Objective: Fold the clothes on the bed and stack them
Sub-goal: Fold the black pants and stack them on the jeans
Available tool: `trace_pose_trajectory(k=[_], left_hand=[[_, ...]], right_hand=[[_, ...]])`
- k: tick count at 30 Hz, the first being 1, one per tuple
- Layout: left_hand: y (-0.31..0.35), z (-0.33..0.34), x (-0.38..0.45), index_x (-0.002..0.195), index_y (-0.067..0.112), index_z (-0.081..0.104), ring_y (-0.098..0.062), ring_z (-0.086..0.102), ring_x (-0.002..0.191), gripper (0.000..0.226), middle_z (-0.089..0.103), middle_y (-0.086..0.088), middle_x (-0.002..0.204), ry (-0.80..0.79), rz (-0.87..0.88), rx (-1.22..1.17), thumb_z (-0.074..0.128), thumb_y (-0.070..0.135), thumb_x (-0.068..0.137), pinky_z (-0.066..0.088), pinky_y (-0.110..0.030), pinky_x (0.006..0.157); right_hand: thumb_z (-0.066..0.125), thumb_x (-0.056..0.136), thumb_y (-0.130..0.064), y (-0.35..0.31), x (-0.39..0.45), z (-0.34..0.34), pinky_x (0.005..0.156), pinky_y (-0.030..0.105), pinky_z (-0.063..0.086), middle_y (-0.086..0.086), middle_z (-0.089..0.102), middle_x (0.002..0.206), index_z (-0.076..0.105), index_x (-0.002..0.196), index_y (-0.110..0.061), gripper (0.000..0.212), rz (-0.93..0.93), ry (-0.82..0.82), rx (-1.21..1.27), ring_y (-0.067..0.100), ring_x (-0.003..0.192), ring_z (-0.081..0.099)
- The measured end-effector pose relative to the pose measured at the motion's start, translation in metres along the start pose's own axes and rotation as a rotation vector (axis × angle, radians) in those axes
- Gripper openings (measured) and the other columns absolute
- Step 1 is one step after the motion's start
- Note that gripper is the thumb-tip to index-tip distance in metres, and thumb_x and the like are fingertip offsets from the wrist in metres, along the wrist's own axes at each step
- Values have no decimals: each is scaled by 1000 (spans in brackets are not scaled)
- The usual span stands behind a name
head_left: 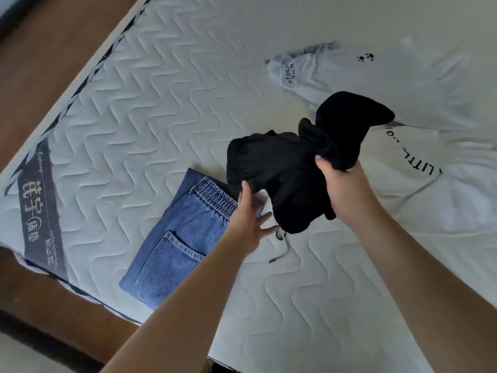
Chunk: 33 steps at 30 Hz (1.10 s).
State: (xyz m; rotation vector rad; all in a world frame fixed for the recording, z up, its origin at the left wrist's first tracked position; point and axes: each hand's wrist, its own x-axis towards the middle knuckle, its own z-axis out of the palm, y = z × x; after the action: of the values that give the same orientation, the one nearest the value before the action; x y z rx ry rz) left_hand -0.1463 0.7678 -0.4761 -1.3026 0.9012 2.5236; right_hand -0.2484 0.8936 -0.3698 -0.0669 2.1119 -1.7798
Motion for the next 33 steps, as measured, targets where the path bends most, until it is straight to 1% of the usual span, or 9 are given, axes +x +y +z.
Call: trace_pose_trajectory(k=[5,7,10,13,15,18,22,26,33], left_hand=[[14,32,-38,133,15,59,-33,59,121,88,61,-17,131,-83,-28,-256,52,81,74,44,-48,105],[19,39,-59,121,15,64,-24,69,103,63,71,-11,114,-90,12,-152,47,66,90,56,-37,88],[26,41,-88,90,18,67,-13,71,63,33,72,-1,80,-20,8,23,43,39,100,55,-24,52],[31,41,-126,65,15,71,-15,68,63,44,68,-3,67,-137,-40,57,41,25,96,53,-23,62],[34,36,-153,81,10,76,-20,70,83,34,72,-9,87,-174,-31,57,46,24,90,53,-30,79],[40,23,-190,100,9,76,-27,70,96,34,71,-15,106,-241,1,80,50,24,84,57,-36,82],[53,7,-241,100,8,77,-29,70,97,39,72,-16,107,-325,-18,200,64,27,68,57,-37,79],[68,-2,-291,108,9,74,-33,68,100,48,69,-18,113,-424,20,273,66,24,64,57,-42,82],[68,-10,-358,110,4,72,-33,68,97,48,68,-21,111,-473,58,423,62,19,66,58,-39,80]], right_hand=[[72,68,-36,-35,-74,-24,79,24,53,-13,74,100,74,90,-38,22,178,-106,260,6,94,70],[75,68,-34,-37,-108,-35,79,28,55,-8,75,98,75,91,-39,24,260,-150,264,10,92,71],[68,86,-20,-32,-152,-47,59,13,52,-10,75,88,73,89,-40,21,291,-134,133,2,80,70],[65,89,-21,-18,-188,-47,51,17,49,5,69,75,69,80,-33,15,338,-41,-26,16,69,67],[67,88,-24,-4,-210,-41,53,23,47,11,65,71,65,79,-26,9,385,-36,-70,25,68,64],[72,81,-34,4,-235,-29,63,17,53,-13,73,86,65,92,-49,20,429,-80,16,2,78,69],[73,79,-52,-4,-255,-18,92,36,53,-13,67,121,55,130,-37,56,446,-195,233,9,112,64],[61,89,-52,-40,-264,-16,106,37,42,-4,62,132,47,140,-25,59,415,-197,510,13,122,58],[56,96,-39,-87,-295,-18,112,32,34,-5,53,139,31,149,-28,60,251,-66,313,8,126,51]])
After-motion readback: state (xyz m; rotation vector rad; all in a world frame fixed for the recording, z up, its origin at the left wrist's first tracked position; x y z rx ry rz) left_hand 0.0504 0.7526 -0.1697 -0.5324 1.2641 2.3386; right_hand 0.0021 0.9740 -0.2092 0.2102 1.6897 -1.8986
